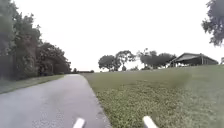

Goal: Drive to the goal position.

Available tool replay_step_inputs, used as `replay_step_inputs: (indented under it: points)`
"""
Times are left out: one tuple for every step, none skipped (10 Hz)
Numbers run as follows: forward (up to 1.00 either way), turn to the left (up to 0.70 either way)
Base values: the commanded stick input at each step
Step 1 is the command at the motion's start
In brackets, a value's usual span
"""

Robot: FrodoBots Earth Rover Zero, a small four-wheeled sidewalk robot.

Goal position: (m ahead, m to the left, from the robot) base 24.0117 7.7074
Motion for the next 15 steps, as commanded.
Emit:
replay_step_inputs:
  points:
    - [0.00,0.70]
    - [0.00,0.70]
    - [0.00,0.70]
    - [0.00,0.70]
    - [0.00,0.70]
    - [0.00,0.70]
    - [0.00,0.70]
    - [0.00,0.70]
    - [0.00,0.70]
    - [0.00,0.70]
    - [0.00,0.70]
    - [0.00,0.70]
    - [0.00,0.70]
    - [0.00,0.70]
    - [0.00,0.70]
